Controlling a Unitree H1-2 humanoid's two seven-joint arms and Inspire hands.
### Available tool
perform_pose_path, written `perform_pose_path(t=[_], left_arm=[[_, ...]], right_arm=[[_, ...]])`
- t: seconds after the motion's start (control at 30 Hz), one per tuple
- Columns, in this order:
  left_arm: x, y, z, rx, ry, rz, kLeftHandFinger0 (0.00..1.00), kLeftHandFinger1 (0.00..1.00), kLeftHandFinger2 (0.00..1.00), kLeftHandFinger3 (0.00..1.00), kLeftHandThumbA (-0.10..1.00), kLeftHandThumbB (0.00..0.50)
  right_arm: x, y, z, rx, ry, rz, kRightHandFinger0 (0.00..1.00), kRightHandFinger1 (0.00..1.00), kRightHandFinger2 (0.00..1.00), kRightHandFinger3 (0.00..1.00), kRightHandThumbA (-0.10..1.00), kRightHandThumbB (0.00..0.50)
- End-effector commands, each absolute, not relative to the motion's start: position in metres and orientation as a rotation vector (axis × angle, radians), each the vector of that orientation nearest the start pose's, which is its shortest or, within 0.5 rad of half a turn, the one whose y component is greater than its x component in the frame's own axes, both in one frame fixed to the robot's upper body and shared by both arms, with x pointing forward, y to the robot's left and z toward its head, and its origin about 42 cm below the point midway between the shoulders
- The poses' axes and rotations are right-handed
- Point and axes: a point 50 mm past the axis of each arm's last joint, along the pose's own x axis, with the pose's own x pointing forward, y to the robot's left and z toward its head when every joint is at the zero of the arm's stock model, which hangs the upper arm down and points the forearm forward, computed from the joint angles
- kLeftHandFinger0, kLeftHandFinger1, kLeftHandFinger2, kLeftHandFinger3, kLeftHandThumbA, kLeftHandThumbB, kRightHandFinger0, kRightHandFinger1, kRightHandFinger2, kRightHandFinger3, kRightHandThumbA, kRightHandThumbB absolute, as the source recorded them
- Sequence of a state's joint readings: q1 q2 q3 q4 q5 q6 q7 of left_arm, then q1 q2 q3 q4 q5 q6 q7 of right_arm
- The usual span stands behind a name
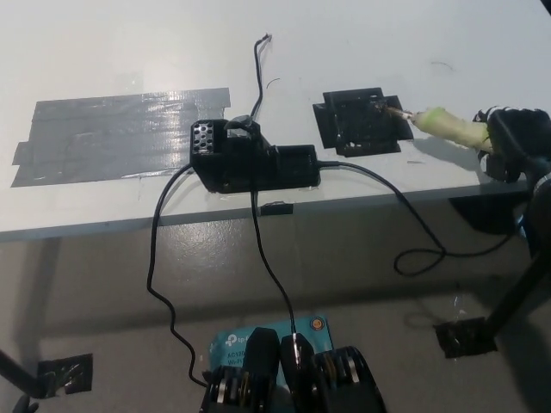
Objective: The robot uses its right hand to grab and lift the soldering gun kept on the middle of the table and puts it in its base
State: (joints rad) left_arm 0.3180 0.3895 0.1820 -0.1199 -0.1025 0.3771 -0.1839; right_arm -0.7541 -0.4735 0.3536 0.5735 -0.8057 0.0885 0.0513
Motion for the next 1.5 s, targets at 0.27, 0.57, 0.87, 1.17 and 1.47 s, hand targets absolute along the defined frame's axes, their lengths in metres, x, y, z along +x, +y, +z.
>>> perform_pose_path(t=[0.27,0.57,0.87,1.17,1.47], left_arm=[[0.162,0.399,0.079,0.236,0.531,0.061,1.0,1.0,1.0,1.0,1.0,0.5],[0.164,0.4,0.078,0.228,0.54,0.066,1.0,1.0,1.0,1.0,1.0,0.5],[0.165,0.399,0.08,0.235,0.542,0.054,1.0,1.0,1.0,1.0,1.0,0.476],[0.167,0.396,0.081,0.247,0.541,0.038,1.0,1.0,1.0,1.0,1.0,0.479],[0.166,0.391,0.083,0.276,0.532,0.014,1.0,1.0,1.0,1.0,1.0,0.5]], right_arm=[[0.511,-0.277,0.296,-1.392,-0.362,0.077,0.0,0.35,0.72,0.65,-0.1,0.0],[0.518,-0.254,0.334,-1.463,-0.516,0.161,0.0,0.24,0.63,0.52,-0.1,0.024],[0.519,-0.216,0.364,-1.555,-0.679,0.224,0.0,0.35,0.67,0.47,-0.1,0.035],[0.521,-0.191,0.373,-1.663,-0.782,0.276,0.0,0.14,0.53,0.45,-0.1,0.065],[0.516,-0.183,0.37,-1.692,-0.763,0.295,0.0,0.16,0.55,0.47,-0.1,0.095]])
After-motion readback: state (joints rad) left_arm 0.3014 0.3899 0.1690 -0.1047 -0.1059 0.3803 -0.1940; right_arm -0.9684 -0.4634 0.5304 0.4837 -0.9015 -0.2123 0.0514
